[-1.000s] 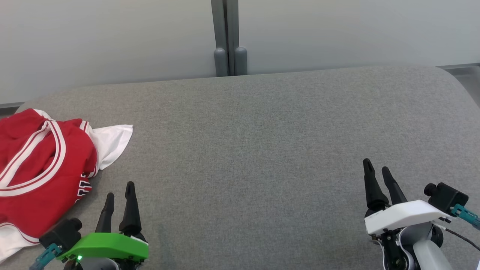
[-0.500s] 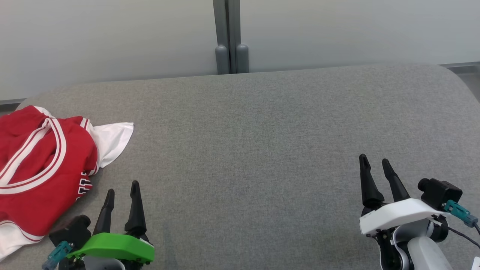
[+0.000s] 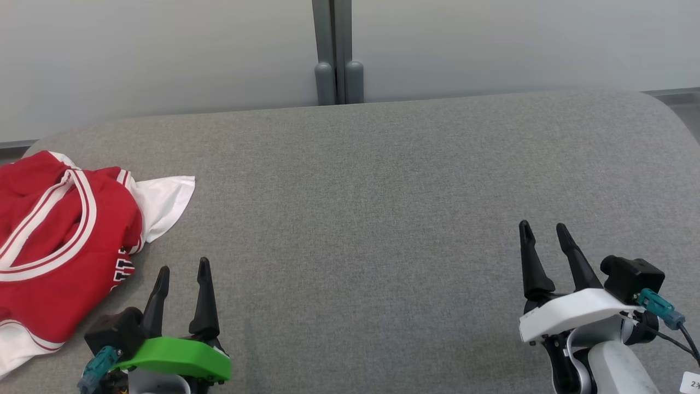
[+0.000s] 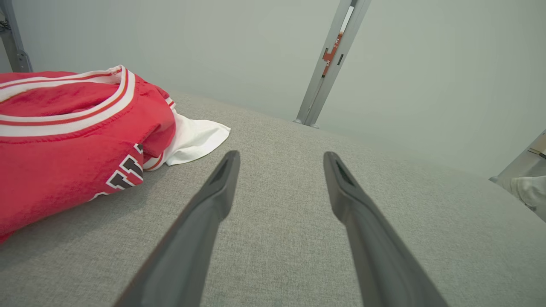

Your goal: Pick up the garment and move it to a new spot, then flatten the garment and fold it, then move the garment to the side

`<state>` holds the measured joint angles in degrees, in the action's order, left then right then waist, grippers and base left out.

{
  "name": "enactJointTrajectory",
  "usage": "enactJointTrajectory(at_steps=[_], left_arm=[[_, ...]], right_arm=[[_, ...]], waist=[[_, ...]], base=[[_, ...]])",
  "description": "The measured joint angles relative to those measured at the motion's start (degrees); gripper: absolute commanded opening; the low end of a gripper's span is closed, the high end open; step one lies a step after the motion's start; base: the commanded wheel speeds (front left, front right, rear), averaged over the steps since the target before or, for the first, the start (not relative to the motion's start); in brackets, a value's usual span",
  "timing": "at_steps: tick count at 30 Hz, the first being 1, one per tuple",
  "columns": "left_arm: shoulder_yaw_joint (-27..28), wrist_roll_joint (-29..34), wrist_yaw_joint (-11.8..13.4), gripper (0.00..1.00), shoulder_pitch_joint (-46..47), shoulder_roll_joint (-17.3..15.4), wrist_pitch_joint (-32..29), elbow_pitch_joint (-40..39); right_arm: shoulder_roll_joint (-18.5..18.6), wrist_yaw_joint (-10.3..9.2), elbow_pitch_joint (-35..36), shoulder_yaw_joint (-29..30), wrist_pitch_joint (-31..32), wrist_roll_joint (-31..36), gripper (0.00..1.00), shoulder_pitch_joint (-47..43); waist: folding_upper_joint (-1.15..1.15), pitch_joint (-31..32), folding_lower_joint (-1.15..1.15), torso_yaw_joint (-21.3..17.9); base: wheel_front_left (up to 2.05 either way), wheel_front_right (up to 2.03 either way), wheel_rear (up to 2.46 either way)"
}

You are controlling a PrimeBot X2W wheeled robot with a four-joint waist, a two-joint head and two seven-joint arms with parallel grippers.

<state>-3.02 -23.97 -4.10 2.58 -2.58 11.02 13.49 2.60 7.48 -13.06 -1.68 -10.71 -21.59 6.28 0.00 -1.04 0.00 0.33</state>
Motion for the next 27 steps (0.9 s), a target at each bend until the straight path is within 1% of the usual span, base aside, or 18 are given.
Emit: enactJointTrajectory(at_steps=[22,27], left_arm=[[-0.3,9.3,0.0,1.0,0.6,0.0,2.5,0.7],[-0.5,10.4,0.0,1.0,0.7,-0.1,3.0,0.9]], right_arm=[[0.1,0.0,0.0,-0.5,-2.5,9.5,1.0,0.5],[0.1,0.0,0.0,-0.6,-3.0,11.4,1.0,0.7]], waist=[[0.0,-0.7,0.0,0.2],[0.0,-0.7,0.0,0.2]], base=[[0.0,0.0,0.0],[0.0,0.0,0.0]])
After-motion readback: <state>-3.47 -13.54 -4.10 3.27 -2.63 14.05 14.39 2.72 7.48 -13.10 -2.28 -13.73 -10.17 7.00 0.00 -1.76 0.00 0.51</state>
